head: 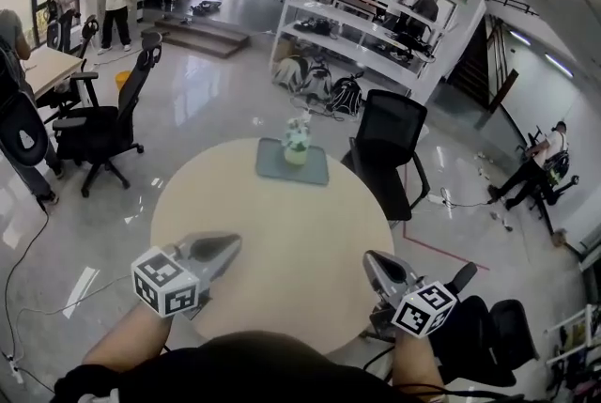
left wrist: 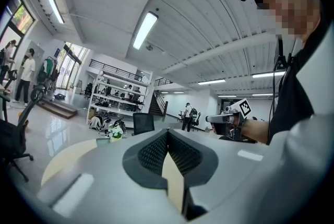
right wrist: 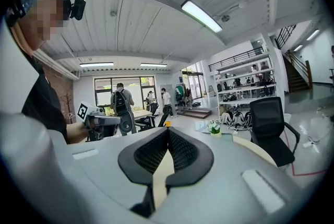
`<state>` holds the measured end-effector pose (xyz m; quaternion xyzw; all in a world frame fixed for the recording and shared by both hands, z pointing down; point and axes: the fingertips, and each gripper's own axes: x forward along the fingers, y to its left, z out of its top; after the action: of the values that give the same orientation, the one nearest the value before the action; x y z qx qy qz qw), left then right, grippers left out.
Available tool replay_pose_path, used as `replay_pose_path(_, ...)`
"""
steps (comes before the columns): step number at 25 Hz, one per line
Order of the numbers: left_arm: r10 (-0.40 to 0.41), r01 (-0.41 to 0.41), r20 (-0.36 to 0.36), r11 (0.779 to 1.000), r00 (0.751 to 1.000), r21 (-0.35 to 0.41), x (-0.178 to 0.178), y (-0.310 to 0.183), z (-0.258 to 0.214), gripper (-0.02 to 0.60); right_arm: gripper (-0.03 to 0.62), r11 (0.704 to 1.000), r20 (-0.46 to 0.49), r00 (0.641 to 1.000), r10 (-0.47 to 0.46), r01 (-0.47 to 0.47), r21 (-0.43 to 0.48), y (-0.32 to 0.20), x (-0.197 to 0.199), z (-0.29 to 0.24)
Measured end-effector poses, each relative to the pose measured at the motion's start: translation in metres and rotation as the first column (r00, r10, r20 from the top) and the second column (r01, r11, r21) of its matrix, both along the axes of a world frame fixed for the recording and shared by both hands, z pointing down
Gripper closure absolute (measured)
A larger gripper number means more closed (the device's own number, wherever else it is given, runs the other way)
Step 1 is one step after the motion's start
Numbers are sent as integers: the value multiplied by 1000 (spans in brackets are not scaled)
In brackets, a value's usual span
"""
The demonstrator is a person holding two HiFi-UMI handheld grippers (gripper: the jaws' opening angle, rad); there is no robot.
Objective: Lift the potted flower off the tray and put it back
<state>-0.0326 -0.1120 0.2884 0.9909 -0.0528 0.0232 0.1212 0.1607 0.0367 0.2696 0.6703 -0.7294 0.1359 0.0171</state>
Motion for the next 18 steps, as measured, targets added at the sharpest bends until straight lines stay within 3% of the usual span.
replay_pose_path(6, -81, 81, 28, 997, 996, -17, 63, 0, 10, 581, 580, 997, -9, 997, -73, 73, 20, -14, 64, 11)
replay_pose_path(11, -126, 126, 71, 992, 989, 14, 126, 0, 15, 581, 580, 992, -17, 992, -123, 124, 9, -36, 127, 25)
replay_pose_path(18, -116, 112, 130, 993, 985, 33, 141, -69, 41, 580, 580, 999, 15, 999, -44, 44, 9, -82, 141, 54)
